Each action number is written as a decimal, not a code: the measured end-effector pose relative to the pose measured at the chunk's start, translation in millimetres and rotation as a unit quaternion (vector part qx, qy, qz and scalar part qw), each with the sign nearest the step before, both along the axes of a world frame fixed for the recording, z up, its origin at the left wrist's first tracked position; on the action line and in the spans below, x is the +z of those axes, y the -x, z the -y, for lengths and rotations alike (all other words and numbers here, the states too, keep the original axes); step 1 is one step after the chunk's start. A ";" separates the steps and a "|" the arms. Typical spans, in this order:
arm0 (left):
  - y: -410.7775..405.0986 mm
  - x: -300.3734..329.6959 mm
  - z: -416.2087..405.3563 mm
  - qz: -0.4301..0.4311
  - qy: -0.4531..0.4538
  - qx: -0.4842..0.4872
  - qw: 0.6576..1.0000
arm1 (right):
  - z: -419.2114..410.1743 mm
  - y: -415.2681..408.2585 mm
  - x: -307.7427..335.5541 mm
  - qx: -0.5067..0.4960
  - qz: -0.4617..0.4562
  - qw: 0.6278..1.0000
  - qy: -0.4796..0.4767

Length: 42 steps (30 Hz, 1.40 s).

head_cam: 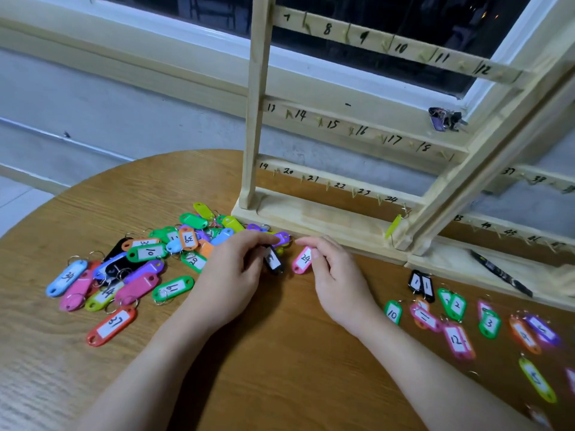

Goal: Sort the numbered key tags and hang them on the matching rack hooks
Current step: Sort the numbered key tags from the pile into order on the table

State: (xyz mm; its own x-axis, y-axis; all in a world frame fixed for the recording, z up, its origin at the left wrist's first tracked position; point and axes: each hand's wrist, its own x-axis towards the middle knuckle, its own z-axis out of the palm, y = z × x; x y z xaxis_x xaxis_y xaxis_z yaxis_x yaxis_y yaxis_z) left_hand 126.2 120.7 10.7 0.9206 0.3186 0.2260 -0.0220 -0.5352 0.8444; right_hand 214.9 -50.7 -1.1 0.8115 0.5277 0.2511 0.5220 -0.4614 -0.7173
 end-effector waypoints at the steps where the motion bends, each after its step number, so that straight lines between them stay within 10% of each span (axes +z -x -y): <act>1: -0.2 -0.1 -0.7 0.004 -0.013 -0.007 1.000 | -0.3 0.0 0.3 -0.003 0.004 1.000 0.006; 24: 58.9 48.6 93.2 0.031 0.155 -0.126 0.979 | 137.0 87.0 95.9 0.003 -0.092 0.995 -0.023; 42: 57.7 71.5 362.0 -0.063 -0.038 -0.357 0.931 | 419.9 183.8 100.3 -0.344 -0.128 0.903 -0.223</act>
State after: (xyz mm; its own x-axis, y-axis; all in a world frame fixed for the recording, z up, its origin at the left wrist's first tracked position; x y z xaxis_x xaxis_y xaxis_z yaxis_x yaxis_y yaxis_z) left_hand 68.5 -241.3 82.3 0.9119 -0.3982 0.0995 -0.2998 -0.4805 0.8242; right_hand 31.1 -470.6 99.2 0.9705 -0.2304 0.0713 0.0120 -0.2490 -0.9684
